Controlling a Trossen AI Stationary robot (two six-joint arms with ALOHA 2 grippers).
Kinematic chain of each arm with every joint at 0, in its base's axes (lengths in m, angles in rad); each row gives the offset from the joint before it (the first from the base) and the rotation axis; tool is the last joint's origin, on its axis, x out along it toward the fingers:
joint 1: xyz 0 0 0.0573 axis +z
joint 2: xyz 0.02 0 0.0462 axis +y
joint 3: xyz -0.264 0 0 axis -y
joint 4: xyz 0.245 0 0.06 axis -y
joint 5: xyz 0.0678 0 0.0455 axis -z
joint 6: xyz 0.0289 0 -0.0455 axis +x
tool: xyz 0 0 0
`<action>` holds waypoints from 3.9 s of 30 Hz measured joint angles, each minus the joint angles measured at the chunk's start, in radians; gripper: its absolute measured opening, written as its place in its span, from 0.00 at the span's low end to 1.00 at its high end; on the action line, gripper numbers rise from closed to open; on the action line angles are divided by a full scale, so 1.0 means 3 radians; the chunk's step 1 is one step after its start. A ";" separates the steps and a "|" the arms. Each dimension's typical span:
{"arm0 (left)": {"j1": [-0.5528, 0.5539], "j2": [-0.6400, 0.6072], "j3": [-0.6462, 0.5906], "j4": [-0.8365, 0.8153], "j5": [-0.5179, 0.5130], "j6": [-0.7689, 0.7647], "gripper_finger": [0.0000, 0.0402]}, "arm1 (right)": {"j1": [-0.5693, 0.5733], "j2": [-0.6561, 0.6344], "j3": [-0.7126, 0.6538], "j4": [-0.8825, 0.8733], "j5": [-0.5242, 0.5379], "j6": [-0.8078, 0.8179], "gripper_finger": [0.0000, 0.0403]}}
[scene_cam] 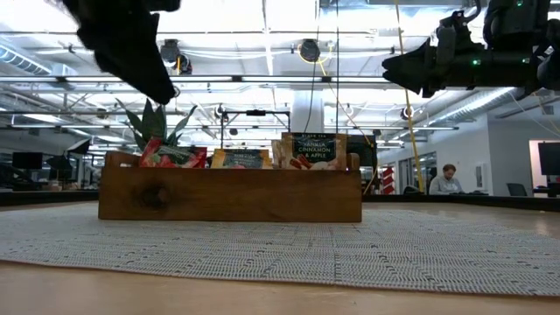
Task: Pick & Place Tea
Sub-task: Put the red tea bag into the left compartment of the wood organizer
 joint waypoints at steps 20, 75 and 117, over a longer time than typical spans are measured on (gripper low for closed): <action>0.0770 0.0903 0.0808 -0.1007 0.1815 0.1601 0.00 | 0.0000 0.0006 0.0000 -0.0172 0.0000 -0.0158 0.63; 0.0560 0.1358 0.1148 -0.0837 0.1519 0.1142 0.09 | 0.0001 0.0006 0.0000 -0.0223 -0.0001 -0.0163 0.63; 0.1836 -0.0074 -0.0081 0.0834 0.0961 0.2538 0.09 | 0.0017 0.0754 0.0682 -0.1263 -0.0050 0.0003 0.63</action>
